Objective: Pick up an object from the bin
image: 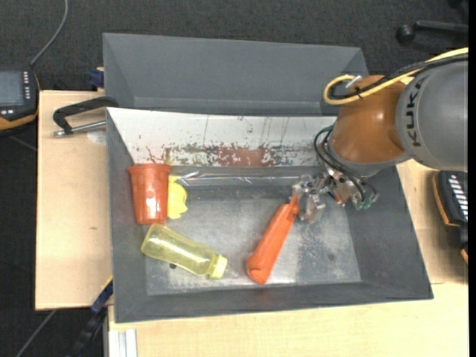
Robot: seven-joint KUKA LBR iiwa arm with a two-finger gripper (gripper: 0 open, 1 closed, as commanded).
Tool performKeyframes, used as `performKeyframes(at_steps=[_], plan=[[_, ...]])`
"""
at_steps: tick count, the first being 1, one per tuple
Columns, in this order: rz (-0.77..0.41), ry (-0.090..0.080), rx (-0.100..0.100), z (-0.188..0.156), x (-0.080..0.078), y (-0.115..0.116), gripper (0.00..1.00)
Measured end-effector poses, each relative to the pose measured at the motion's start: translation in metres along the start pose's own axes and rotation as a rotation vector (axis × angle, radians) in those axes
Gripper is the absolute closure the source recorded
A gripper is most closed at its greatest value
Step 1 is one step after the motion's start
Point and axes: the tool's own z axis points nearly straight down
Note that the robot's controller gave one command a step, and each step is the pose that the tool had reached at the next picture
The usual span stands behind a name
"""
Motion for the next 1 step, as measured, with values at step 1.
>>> performKeyframes(at_steps=[1], plan=[[0.000, 0.000, 0.000, 0.0000, 0.0000, 0.0000, 1.00]])
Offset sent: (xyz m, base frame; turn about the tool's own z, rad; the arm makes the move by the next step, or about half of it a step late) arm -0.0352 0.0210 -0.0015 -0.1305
